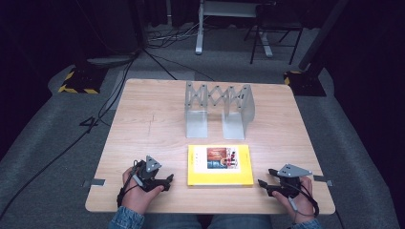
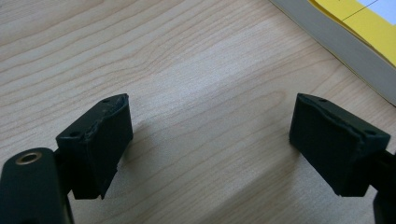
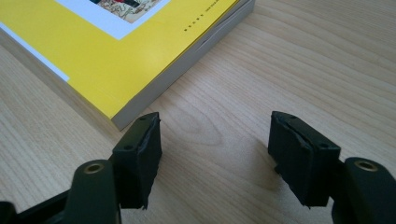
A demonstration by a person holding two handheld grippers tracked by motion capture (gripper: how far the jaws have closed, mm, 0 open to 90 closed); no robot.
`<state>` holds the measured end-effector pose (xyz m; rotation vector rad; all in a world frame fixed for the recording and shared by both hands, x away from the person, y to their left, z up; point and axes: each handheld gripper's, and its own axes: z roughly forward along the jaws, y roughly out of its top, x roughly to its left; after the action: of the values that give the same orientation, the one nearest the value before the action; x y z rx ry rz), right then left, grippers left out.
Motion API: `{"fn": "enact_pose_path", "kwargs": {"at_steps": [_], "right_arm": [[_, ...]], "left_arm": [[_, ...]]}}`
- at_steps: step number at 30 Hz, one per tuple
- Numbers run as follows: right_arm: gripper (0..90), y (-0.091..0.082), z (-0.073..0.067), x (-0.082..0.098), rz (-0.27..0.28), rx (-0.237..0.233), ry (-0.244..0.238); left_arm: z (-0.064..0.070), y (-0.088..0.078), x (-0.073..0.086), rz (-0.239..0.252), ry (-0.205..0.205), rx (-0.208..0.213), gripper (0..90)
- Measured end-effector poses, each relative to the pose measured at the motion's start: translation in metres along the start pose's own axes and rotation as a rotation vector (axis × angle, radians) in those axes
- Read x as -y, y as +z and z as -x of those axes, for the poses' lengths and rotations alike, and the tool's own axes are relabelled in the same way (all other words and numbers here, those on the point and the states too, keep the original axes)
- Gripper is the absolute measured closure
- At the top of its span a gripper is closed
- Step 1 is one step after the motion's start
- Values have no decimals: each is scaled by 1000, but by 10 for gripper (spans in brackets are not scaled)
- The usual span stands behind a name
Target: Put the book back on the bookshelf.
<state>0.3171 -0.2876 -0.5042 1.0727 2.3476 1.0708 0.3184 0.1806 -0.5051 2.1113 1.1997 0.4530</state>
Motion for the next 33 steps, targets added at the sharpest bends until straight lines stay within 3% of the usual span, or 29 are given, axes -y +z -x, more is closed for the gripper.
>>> {"fn": "enact_pose_path", "kwargs": {"at_steps": [6, 14, 22, 23, 24, 25, 29, 32, 33], "right_arm": [[343, -3, -1, -2, 13, -12, 32], [304, -4, -5, -29, 49, -59, 67], [271, 21, -18, -61, 14, -65, 36], [271, 25, -24, -67, 6, -66, -4], [271, 25, -24, -67, 6, -66, -4], [272, 28, -34, -73, 5, -82, -52], [272, 35, -45, -82, -14, -96, -92], [272, 37, -43, -84, -20, -82, -76], [268, 41, -34, -85, -32, -49, -40]], "left_arm": [[0, 1, -1, 5, -9, -6, 146], [1, 0, 0, 4, -15, -17, 147], [2, 1, 0, 7, -23, -27, 153], [3, 0, 0, 6, -25, -25, 161], [3, 0, 0, 6, -25, -25, 168], [3, 0, 0, 8, -22, -26, 177], [5, 0, 0, 15, -24, -27, 199], [7, 0, -1, 25, -11, -28, 225], [10, -2, -1, 46, -12, -33, 257]]}}
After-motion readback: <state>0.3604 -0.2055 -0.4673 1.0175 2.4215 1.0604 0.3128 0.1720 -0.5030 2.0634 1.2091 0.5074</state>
